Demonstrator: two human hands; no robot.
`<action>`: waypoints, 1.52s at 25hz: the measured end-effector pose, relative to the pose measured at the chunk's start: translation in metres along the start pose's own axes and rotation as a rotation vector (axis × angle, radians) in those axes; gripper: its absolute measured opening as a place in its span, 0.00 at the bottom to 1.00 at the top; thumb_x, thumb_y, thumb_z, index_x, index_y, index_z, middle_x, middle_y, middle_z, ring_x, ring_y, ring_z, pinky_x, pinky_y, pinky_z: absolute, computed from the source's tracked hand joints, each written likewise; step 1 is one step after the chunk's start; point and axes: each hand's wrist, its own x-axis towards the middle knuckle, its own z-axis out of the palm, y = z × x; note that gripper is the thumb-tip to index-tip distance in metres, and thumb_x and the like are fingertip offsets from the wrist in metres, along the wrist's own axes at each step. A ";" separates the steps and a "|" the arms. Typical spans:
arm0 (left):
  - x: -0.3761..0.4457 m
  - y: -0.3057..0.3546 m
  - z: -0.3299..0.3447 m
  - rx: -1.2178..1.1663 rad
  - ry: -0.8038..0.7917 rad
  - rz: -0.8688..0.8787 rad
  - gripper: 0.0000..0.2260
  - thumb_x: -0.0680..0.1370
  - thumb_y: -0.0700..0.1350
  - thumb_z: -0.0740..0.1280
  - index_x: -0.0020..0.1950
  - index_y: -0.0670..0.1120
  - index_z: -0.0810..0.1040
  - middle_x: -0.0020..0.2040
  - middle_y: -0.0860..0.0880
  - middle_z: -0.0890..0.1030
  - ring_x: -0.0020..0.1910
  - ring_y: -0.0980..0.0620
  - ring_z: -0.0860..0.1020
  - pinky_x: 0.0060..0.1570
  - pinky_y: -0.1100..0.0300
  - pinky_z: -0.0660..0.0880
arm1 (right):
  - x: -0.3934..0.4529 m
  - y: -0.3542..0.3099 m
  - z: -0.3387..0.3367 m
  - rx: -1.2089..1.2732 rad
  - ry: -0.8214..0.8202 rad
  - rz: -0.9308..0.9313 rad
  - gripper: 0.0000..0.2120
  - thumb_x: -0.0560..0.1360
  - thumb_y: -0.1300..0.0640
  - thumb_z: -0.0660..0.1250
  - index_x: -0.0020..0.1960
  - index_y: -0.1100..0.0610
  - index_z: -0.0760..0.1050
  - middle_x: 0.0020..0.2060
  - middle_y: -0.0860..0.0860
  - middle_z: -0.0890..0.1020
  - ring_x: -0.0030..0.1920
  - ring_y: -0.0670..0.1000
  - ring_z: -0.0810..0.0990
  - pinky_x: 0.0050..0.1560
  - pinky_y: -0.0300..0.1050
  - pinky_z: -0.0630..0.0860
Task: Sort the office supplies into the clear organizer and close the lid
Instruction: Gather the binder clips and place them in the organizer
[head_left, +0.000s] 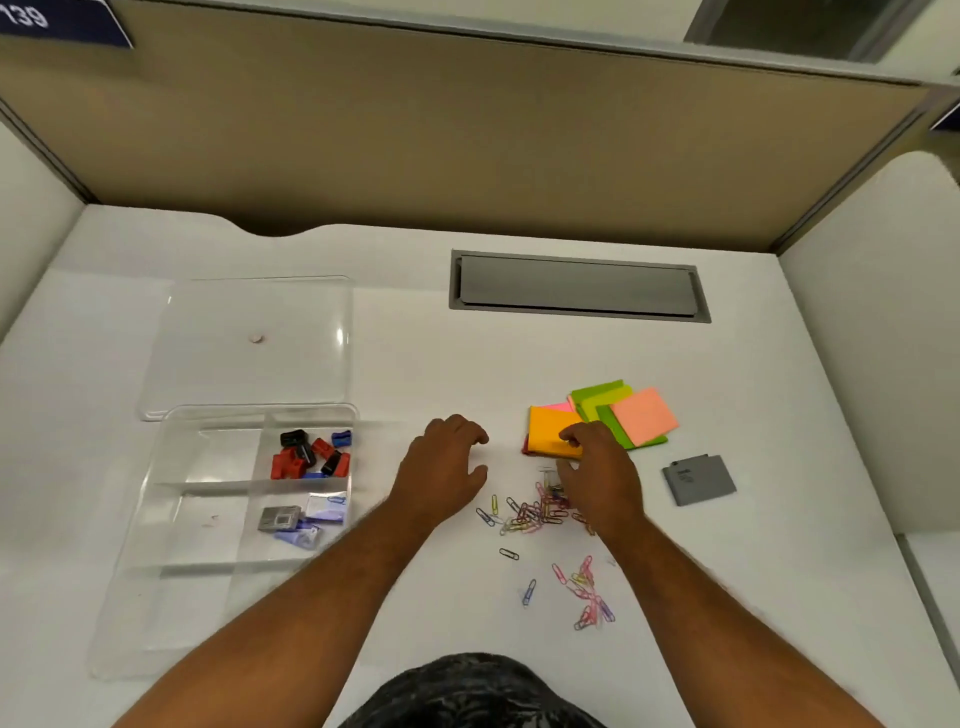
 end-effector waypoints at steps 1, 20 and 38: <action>0.008 0.010 0.014 -0.004 -0.046 -0.004 0.17 0.76 0.51 0.70 0.65 0.52 0.76 0.63 0.53 0.77 0.62 0.49 0.74 0.58 0.52 0.74 | 0.002 0.012 -0.005 -0.046 -0.034 -0.025 0.21 0.71 0.60 0.75 0.63 0.51 0.79 0.60 0.50 0.79 0.57 0.56 0.81 0.50 0.51 0.80; 0.066 0.058 0.082 -0.221 0.075 -0.255 0.07 0.75 0.44 0.73 0.53 0.48 0.83 0.51 0.50 0.81 0.52 0.48 0.80 0.55 0.49 0.78 | 0.070 0.082 -0.036 0.670 0.059 0.232 0.06 0.82 0.56 0.66 0.51 0.54 0.81 0.42 0.50 0.82 0.44 0.52 0.79 0.48 0.53 0.78; 0.023 0.062 0.064 -0.277 0.055 -0.282 0.08 0.77 0.48 0.74 0.55 0.51 0.83 0.52 0.53 0.81 0.51 0.53 0.78 0.49 0.65 0.71 | 0.029 0.078 -0.025 -0.181 -0.187 -0.264 0.09 0.77 0.57 0.72 0.56 0.52 0.83 0.53 0.51 0.77 0.55 0.57 0.77 0.45 0.51 0.78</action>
